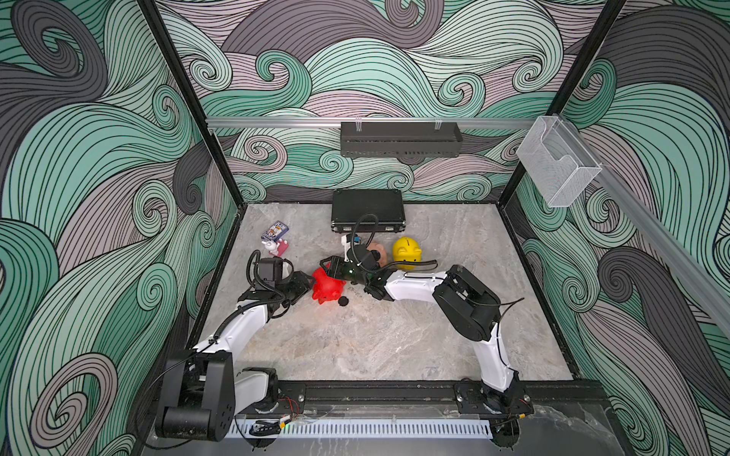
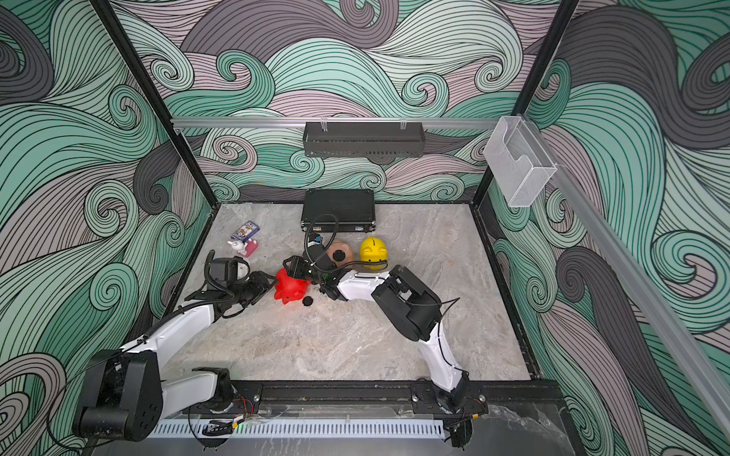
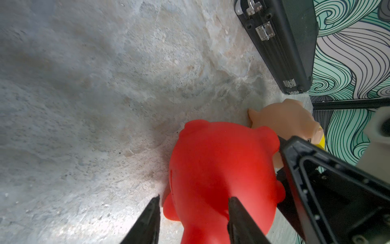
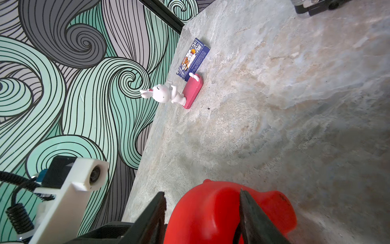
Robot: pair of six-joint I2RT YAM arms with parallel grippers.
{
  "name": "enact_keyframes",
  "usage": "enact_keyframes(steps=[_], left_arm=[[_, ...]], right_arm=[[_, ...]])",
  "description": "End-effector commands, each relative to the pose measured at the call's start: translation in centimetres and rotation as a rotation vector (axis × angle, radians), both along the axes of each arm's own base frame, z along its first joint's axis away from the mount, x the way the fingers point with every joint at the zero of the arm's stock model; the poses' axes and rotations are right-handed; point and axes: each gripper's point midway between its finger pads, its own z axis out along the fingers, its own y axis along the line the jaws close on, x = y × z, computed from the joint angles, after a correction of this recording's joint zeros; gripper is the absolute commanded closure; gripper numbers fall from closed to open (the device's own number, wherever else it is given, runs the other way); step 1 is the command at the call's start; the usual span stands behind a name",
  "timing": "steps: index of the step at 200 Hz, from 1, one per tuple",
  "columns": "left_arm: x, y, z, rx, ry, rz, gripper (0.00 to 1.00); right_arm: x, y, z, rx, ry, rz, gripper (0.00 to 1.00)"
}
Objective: Close piggy banks
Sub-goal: Turn over the piggy bank at the center of the board.
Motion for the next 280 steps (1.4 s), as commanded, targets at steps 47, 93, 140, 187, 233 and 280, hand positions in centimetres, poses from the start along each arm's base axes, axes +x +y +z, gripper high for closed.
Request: enact_keyframes(steps=[47, 93, 140, 187, 233, 280], left_arm=[[-1.4, 0.1, -2.1, 0.032, 0.089, -0.016, 0.51], [-1.4, 0.1, -2.2, 0.032, 0.093, -0.016, 0.51], [-1.5, 0.3, -2.3, 0.044, 0.095, -0.012, 0.51], [-1.5, 0.6, -2.5, 0.059, 0.101, 0.001, 0.51], [-1.7, 1.1, -2.2, 0.082, 0.097, 0.021, 0.48], [-2.1, 1.9, -2.1, 0.118, 0.107, 0.053, 0.48]], right_arm=[[-2.3, 2.9, 5.7, 0.144, 0.013, 0.097, 0.44], [-2.5, 3.0, 5.4, 0.121, 0.023, 0.093, 0.44], [-2.6, 3.3, 5.4, 0.107, 0.023, 0.101, 0.44], [-3.0, 3.7, 5.7, 0.083, 0.015, 0.119, 0.44], [-3.3, 4.1, 6.3, 0.086, 0.003, 0.14, 0.44], [-4.0, 4.8, 7.0, 0.08, -0.012, 0.169, 0.44]])
